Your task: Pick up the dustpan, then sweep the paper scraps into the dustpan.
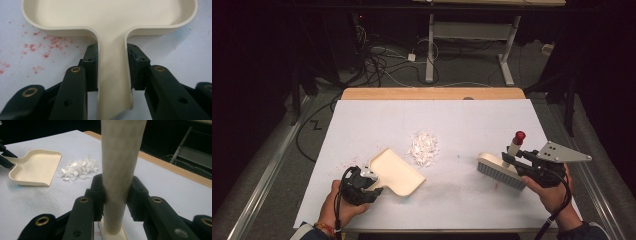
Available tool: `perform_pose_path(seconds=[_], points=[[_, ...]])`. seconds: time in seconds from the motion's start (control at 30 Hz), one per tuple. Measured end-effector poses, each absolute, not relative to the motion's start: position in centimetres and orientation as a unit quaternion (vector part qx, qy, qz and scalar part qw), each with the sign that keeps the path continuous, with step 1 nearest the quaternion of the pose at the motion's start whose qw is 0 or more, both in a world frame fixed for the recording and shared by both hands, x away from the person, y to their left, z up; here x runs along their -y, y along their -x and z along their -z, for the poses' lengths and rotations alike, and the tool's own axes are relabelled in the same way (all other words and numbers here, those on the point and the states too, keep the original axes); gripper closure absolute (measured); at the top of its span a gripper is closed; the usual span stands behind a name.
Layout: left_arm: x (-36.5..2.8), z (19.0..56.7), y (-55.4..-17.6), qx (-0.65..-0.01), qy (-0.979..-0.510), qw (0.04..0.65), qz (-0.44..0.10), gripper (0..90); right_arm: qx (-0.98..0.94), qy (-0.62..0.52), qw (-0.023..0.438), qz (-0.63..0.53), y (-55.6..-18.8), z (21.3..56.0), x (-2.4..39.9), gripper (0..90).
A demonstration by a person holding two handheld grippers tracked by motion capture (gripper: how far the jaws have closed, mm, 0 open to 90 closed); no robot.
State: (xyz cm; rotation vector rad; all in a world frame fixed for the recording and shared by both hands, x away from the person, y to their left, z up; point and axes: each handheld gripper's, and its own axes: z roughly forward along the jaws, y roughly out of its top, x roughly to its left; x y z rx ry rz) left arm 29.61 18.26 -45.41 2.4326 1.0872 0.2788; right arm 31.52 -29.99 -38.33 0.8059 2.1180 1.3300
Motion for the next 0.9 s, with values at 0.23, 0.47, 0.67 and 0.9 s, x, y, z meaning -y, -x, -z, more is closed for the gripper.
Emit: perform_pose_path(seconds=[0.23, 0.47, 0.67, 0.9], points=[[-18.3, 45.4, -29.6, -0.394, -0.884, 0.23, -0.1, 63.3, -0.785, -0.281, 0.255, -0.49, -32.3, 38.1, 28.2, 70.4], [-18.3, 45.6, -29.6, -0.395, -0.885, 0.225, -0.098, 63.3, -0.782, -0.277, 0.25, -0.5, -34.4, 38.1, 26.4, 70.4], [-18.1, 45.5, -29.7, -0.394, -0.886, 0.225, -0.099, 63.4, -0.778, -0.266, 0.265, -0.503, -37.5, 37.0, 23.4, 70.4], [-18.0, 45.8, -29.7, -0.392, -0.887, 0.222, -0.098, 63.3, -0.778, -0.275, 0.281, -0.491, -42.5, 36.8, 19.1, 70.4]])
